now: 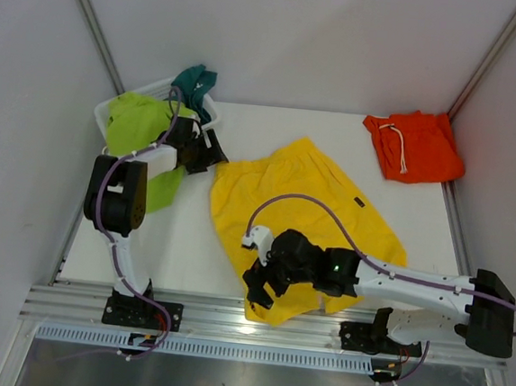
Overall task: Fold and stack the shorts
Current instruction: Flatten the shorts out
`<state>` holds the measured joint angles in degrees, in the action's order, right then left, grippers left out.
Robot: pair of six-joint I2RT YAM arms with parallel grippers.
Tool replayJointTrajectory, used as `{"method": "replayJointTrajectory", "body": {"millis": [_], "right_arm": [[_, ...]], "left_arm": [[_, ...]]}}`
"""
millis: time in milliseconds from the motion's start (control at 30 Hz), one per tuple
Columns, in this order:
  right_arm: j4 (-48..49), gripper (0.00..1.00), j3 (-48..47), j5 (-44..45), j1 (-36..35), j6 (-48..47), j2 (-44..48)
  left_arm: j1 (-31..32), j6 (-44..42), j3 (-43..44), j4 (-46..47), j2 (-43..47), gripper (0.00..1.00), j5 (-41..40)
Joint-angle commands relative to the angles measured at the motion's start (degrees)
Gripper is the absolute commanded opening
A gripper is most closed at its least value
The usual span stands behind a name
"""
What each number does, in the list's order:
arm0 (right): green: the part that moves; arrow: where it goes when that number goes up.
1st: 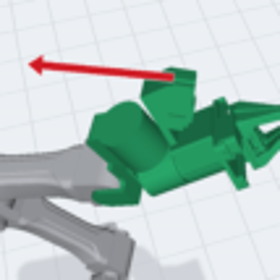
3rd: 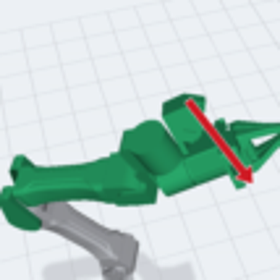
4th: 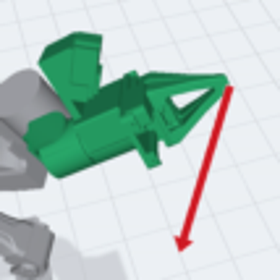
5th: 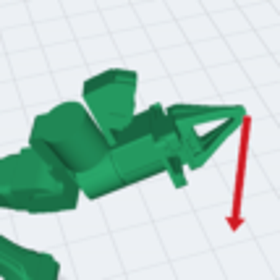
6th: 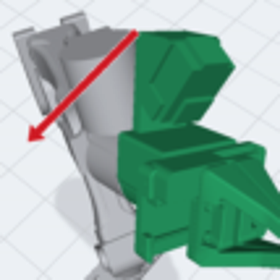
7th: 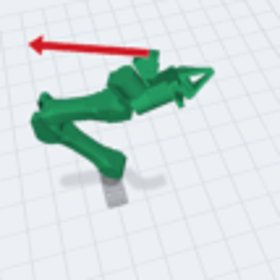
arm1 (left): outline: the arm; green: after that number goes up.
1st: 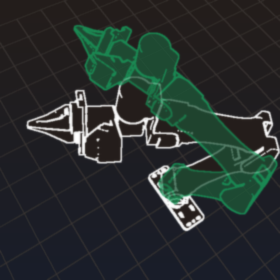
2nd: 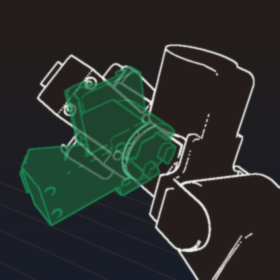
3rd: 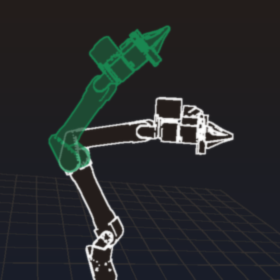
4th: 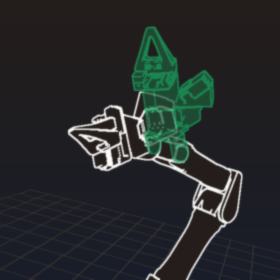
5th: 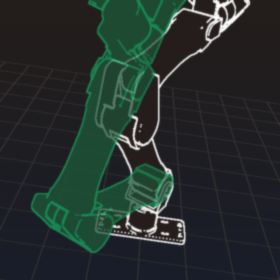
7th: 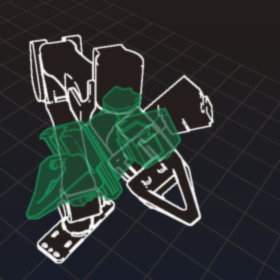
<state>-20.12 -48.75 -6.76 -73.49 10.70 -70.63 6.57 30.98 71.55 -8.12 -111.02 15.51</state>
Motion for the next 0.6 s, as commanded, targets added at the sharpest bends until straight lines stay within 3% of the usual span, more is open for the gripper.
{"method": "replayJointTrajectory", "body": {"millis": [0, 100, 167, 267, 333, 433, 467, 567], "right_arm": [[3.1, 0.84, 2.7, -4.0, 7.2, 4.8, 4.3], [1.9, 0.8, 3.7, -2.6, 13.3, 6.1, 5.3], [1.0, 0.69, 3.8, -2.0, 16.5, 7.7, 5.2], [0.8, 0.67, 4.5, -1.3, 23.0, 9.7, 5.0], [0.3, 0.66, 4.5, -0.3, 27.9, 10.8, 4.2], [-0.9, 0.7, 3.7, 1.7, 34.5, 12.0, 2.4], [-1.1, 0.71, 3.3, 2.6, 35.8, 12.0, 0.8], [-0.9, 0.71, 2.2, 3.9, 40.3, 11.8, -4.5]], "left_arm": [[-0.6, -1.3, -0.4, 1.9, 2.7, 0.83, 1.6], [-0.1, -1.5, -1.5, 2.4, 2.6, 0.82, 2.2], [0.2, -1.5, -3.0, 2.8, 3.1, 0.81, 1.9], [0.6, -1.3, -2.6, 3.4, 1.3, 0.77, 2.0], [0.6, -0.8, -1.9, 3.9, 0.2, 0.69, 2.2], [0.9, -0.2, -1.0, 5.1, -0.9, 0.49, 1.3], [0.9, 0.0, -1.0, 5.6, -0.9, 0.37, 0.8], [1.1, 0.4, -0.4, 6.7, -1.2, 0.22, 0.4]]}}
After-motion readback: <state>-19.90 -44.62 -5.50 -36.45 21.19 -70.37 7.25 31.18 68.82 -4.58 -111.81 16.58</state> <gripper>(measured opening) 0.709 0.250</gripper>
